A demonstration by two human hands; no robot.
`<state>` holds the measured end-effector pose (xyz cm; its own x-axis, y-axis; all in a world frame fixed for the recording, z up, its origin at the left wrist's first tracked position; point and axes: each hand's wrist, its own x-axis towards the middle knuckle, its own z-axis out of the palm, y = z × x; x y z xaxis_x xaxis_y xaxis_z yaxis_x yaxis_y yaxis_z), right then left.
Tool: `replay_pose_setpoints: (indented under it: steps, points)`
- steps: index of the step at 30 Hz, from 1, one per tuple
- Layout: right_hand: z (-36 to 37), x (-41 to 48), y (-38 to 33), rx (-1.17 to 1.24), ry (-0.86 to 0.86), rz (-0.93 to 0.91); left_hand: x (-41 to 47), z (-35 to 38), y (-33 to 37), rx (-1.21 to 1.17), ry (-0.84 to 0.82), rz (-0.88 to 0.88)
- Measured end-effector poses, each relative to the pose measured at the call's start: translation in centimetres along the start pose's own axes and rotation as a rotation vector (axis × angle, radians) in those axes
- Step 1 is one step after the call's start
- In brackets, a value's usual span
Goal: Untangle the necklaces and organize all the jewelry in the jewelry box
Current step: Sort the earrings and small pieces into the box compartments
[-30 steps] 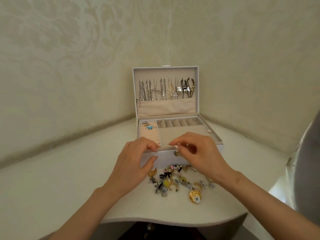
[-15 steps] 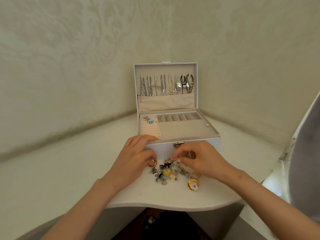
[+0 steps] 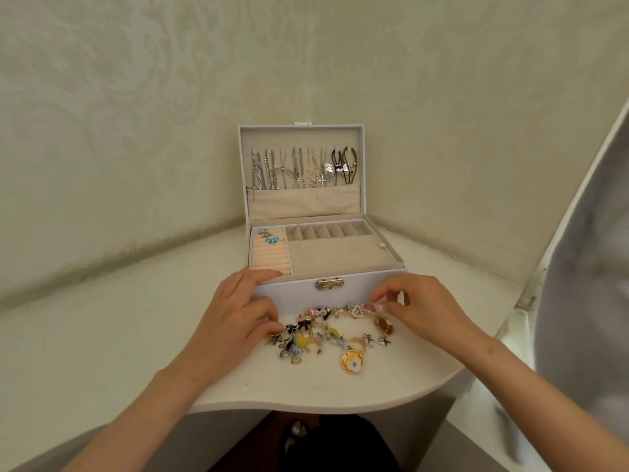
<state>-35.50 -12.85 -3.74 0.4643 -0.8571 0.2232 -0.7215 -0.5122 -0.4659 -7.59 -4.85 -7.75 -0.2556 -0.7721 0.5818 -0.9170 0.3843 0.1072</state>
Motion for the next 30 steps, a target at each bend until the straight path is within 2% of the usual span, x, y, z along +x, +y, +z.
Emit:
replay_pose_setpoints:
  steps: [13,19,22,24,27,30]
  points:
    - [1.0,0.3,-1.6,-0.101,0.002,0.201,0.6,0.0,1.0,-0.031,0.184,0.011]
    - [1.6,0.0,-1.8,-0.004,0.036,0.19,1.5,0.1,2.2,-0.044,0.255,0.127]
    - [1.4,0.0,-1.7,0.102,0.063,0.181,2.6,0.4,3.7,-0.106,0.256,0.165]
    - [0.6,-0.1,-1.7,0.274,0.111,0.169,3.5,0.6,5.2,-0.161,0.22,0.174]
    - [-0.9,-0.7,-2.1,0.636,0.129,0.113,5.1,0.8,7.3,-0.247,0.08,0.116]
    - [-1.3,-1.2,-2.3,0.787,0.12,0.051,6.4,1.1,8.6,-0.307,-0.015,0.065]
